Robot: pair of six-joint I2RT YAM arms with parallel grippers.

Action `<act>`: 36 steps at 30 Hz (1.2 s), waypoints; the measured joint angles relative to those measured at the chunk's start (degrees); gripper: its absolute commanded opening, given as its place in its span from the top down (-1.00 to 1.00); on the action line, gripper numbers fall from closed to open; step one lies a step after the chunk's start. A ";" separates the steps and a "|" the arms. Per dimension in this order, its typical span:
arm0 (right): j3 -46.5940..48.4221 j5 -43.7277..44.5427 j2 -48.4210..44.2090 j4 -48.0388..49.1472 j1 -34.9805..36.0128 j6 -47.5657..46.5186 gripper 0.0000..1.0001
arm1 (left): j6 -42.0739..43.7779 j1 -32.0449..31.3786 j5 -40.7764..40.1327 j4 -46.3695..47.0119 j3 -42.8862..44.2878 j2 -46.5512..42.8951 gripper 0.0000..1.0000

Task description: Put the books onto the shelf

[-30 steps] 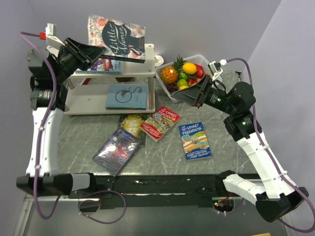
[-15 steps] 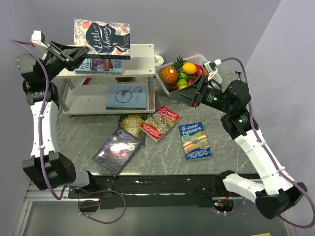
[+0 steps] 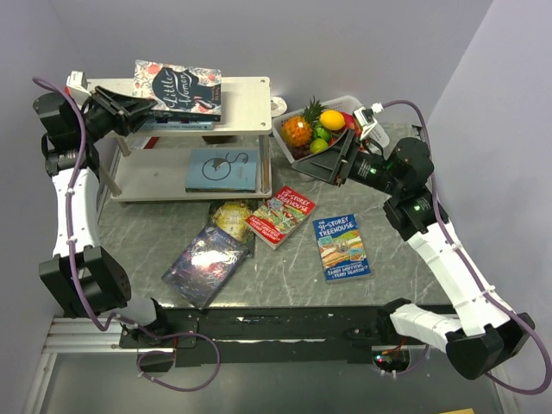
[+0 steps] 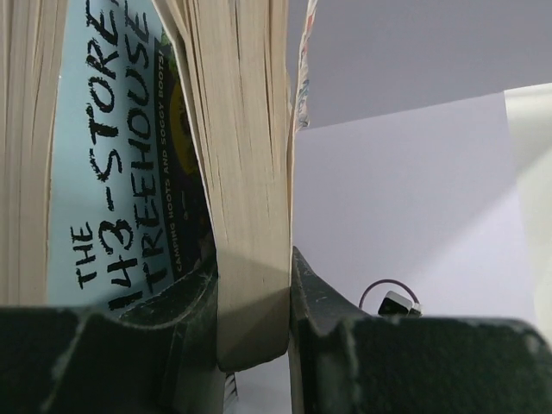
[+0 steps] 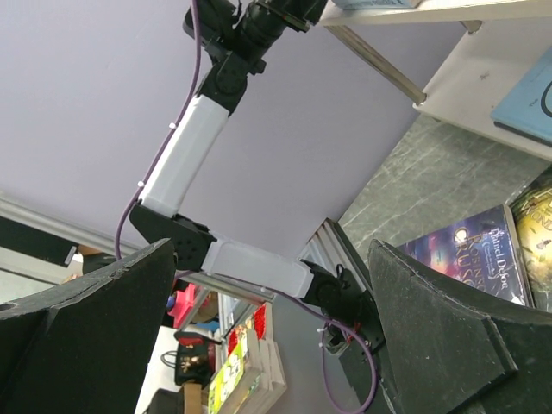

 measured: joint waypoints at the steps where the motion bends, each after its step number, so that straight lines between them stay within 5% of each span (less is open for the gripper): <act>1: 0.00 0.04 0.15 0.00 0.02 0.00 -0.99 | 0.33 0.15 -0.04 -0.81 0.42 0.09 0.92; 8: 0.00 0.46 0.59 -0.02 0.02 -0.20 -0.99 | 3.74 0.46 -0.07 -3.56 2.45 0.26 -0.09; 11: 0.00 0.52 0.61 -0.04 0.11 -0.26 -0.99 | 4.94 0.50 -0.17 -4.42 2.82 0.74 -0.33; 23: 0.00 0.59 1.33 -0.04 0.13 -0.46 -0.99 | 8.98 0.66 -2.21 -9.64 7.96 1.46 -0.86; 36: 0.00 0.61 1.49 -0.07 0.13 -0.68 -0.99 | 19.96 0.68 -12.66 -22.49 14.95 1.57 -0.93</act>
